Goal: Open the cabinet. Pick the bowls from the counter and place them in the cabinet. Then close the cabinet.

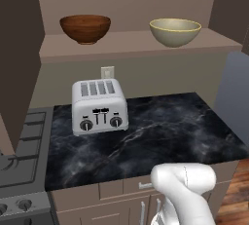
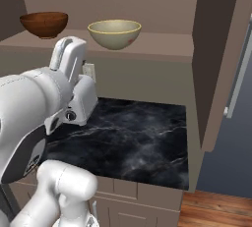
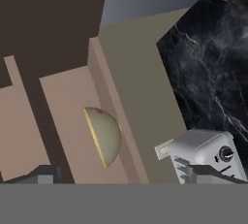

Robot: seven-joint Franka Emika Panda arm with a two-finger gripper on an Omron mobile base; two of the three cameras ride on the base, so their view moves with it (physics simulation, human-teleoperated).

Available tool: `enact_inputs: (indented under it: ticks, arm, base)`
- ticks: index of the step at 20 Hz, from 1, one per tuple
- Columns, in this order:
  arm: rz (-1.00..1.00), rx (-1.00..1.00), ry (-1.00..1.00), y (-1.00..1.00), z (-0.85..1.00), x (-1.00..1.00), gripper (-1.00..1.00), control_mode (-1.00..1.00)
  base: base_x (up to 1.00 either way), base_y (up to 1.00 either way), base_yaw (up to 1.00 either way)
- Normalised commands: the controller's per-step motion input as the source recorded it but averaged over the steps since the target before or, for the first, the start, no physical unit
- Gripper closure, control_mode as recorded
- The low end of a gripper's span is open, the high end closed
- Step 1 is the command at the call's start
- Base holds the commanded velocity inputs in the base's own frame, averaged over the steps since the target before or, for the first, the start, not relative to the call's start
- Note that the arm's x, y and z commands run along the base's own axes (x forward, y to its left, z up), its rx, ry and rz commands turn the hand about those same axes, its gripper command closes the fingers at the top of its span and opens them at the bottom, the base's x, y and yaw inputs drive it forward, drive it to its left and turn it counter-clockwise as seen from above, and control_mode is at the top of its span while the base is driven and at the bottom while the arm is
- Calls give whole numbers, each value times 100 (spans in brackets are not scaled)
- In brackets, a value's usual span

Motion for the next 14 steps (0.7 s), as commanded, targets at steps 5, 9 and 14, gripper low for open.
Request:
enact_inputs:
  ticks: [5,9,14]
  arm:
    - [5,0,-4,5,-20,-21,-100,-100]
    - [4,0,0,5,-18,-2,-100,-100]
    - [8,0,-4,-3,-16,-19,-100,-100]
  base:
    - [0,0,0]
    - [0,0,0]
    - [0,0,0]
